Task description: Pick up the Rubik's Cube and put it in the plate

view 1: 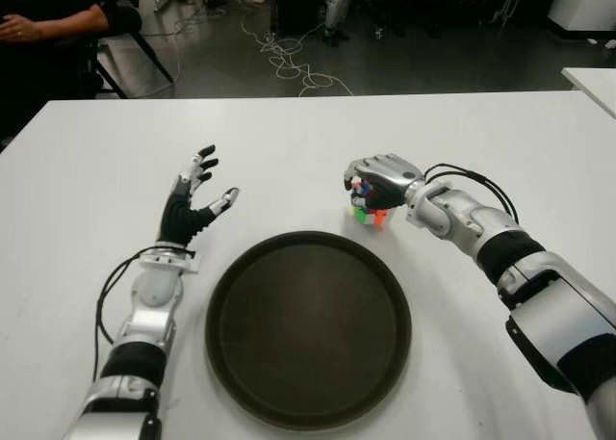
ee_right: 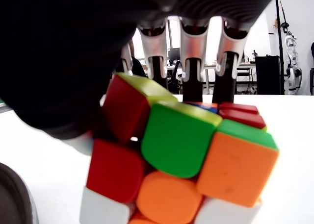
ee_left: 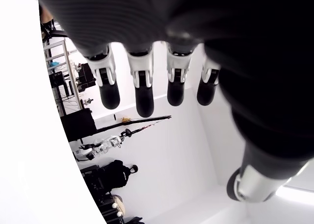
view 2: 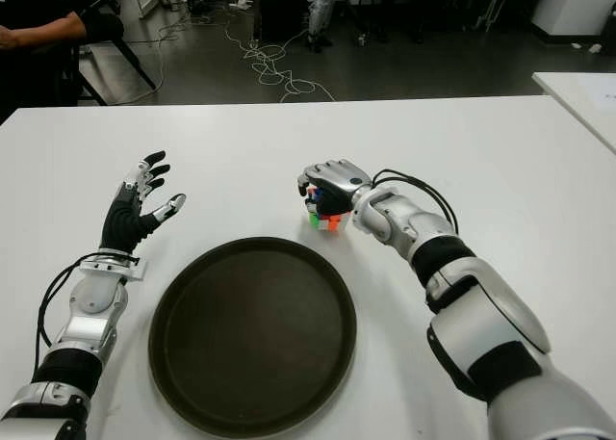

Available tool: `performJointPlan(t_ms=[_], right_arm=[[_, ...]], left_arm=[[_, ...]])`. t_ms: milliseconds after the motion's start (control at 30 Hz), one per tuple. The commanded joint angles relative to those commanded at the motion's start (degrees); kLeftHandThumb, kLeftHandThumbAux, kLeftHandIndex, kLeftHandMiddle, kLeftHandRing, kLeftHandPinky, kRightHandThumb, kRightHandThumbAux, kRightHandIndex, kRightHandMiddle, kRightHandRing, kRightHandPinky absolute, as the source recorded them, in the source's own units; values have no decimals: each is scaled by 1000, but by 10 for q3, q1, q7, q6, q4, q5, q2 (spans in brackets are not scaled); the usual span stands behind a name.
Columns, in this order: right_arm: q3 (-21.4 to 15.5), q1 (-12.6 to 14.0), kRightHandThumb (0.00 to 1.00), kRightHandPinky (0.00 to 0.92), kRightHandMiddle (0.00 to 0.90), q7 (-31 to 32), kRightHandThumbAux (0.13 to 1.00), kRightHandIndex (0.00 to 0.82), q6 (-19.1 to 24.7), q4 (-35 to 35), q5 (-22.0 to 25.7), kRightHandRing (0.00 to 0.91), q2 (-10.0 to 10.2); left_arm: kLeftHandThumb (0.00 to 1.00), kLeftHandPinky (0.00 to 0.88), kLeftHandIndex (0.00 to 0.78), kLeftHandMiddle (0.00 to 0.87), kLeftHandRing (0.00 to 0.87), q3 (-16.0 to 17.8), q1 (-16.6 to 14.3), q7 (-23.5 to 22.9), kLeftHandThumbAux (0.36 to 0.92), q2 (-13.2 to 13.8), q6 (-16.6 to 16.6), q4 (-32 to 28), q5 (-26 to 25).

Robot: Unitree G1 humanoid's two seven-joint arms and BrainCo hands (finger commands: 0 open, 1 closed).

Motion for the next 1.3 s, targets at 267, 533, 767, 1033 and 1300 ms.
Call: performJointPlan(t_ms=[267, 533, 767, 1033, 1300], right_arm=[[-1, 0, 686, 606, 587, -5, 737, 416, -4, 1, 1, 614, 0], [0, -1, 685, 615, 595, -2, 738, 416, -2, 3, 1, 618, 0], [-1, -1, 685, 599, 583, -8, 738, 416, -2, 1, 0, 605, -1], [0, -1, 685, 605, 588, -16, 738, 416, 2, -8, -4, 609, -2], [-2, 1, 686, 607, 592, -27, 737, 417, 3, -20, -3, 614, -6]], left_arm=[[67, 115, 69, 99, 103, 2, 0, -6, 681, -3, -2, 0, -8], [57, 122, 67, 108, 112, 2, 0, -8, 685, -4, -2, -2, -10], [51, 132, 65, 107, 116, 2, 0, -7, 679, -4, 3, -3, -12], [61, 134, 71, 109, 118, 2, -1, -5, 671, -3, 1, 1, -10], [65, 128, 65, 108, 116, 2, -1, -8, 681, -1, -2, 2, -11]])
